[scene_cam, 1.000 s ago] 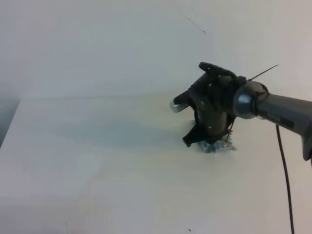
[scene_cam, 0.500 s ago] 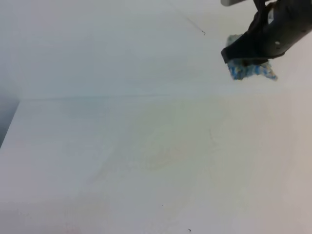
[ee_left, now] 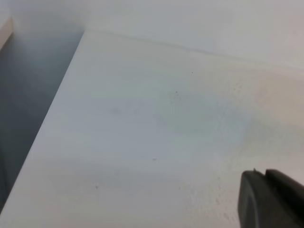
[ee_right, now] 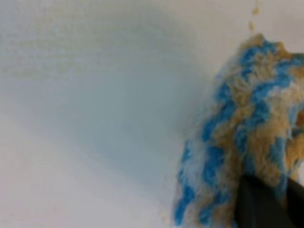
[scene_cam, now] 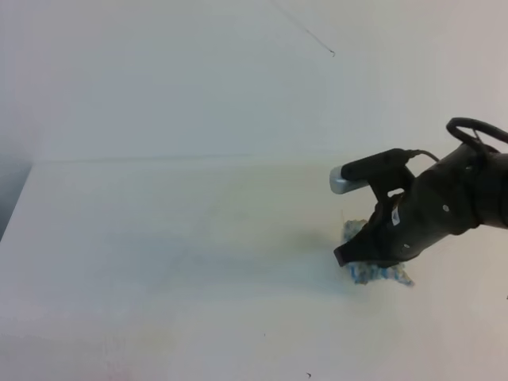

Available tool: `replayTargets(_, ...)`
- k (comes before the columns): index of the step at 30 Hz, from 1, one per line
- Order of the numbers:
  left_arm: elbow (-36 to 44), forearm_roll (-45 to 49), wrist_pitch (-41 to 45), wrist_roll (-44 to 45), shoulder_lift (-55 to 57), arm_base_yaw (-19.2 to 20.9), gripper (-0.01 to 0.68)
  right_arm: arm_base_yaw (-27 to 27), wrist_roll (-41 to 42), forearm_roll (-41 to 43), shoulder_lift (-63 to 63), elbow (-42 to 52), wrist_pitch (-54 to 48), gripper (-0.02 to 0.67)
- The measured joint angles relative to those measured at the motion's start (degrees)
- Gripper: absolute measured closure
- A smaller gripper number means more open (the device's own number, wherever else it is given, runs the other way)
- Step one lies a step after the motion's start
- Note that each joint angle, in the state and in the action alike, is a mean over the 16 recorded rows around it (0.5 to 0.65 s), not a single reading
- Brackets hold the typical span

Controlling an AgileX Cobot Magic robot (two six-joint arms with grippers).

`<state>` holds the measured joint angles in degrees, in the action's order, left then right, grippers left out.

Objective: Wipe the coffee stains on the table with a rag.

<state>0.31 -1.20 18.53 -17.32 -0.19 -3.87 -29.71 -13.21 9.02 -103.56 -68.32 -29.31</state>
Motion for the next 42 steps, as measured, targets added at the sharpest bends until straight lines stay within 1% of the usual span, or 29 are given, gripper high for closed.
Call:
replayTargets(2, 0.0, 0.0, 0.0, 0.0, 0.0, 0.0, 0.674, -0.1, 0.2, -0.2, -1.5, 0.3, 0.9, 0.621)
replayTargets(4, 0.2, 0.0, -0.1, 0.0, -0.1, 0.0, 0.674, -0.1, 0.4, -0.4, -2.8, 0.0, 0.9, 0.586)
replayTargets(9, 0.2, 0.0, -0.1, -0.1, -0.1, 0.0, 0.674, -0.2, 0.9, -1.1, -4.6, -1.2, 0.5, 0.451)
replayTargets(13, 0.0, 0.0, 0.0, -0.1, 0.0, 0.0, 0.674, -0.2, 1.1, -1.6, -3.5, -1.7, 0.3, 0.342)
replayTargets(15, 0.0, 0.0, 0.0, -0.1, 0.0, 0.0, 0.674, -0.2, 1.0, -1.3, -1.8, -1.9, -0.1, 0.301)
replayTargets(17, -0.2, 0.0, 0.1, -0.1, 0.1, 0.0, 0.674, -0.2, 1.0, -0.5, 0.7, -1.9, -0.6, 0.282)
replayTargets(19, -0.3, 0.0, 0.1, -0.1, 0.2, 0.0, 0.674, -0.2, 0.9, 0.5, 4.0, -2.0, -1.4, 0.293)
replayTargets(20, -0.3, 0.0, 0.1, -0.1, 0.2, 0.0, 0.674, -0.2, 0.9, 1.1, 5.9, -2.0, -1.8, 0.312)
replayTargets(27, 0.0, 0.0, 0.0, -0.1, 0.0, 0.0, 0.674, -0.2, 1.3, 5.4, 23.6, -1.0, -6.6, 0.503)
replayTargets(30, 0.0, 0.0, 0.0, -0.1, 0.0, 0.0, 0.674, -0.2, 1.6, 6.4, 32.3, 1.0, -8.8, 0.581)
replayTargets(32, 0.0, 0.0, 0.0, -0.1, 0.0, 0.0, 0.674, -0.2, 1.8, 6.4, 38.0, 3.1, -9.8, 0.621)
replayTargets(35, 0.2, 0.0, -0.1, -0.1, -0.1, 0.0, 0.674, -0.2, 2.0, 5.3, 46.5, 7.8, -10.1, 0.651)
replayTargets(42, -0.2, 0.0, 0.1, 0.0, 0.1, 0.0, 0.674, -0.2, 2.0, 0.8, 66.1, 22.8, -4.7, 0.653)
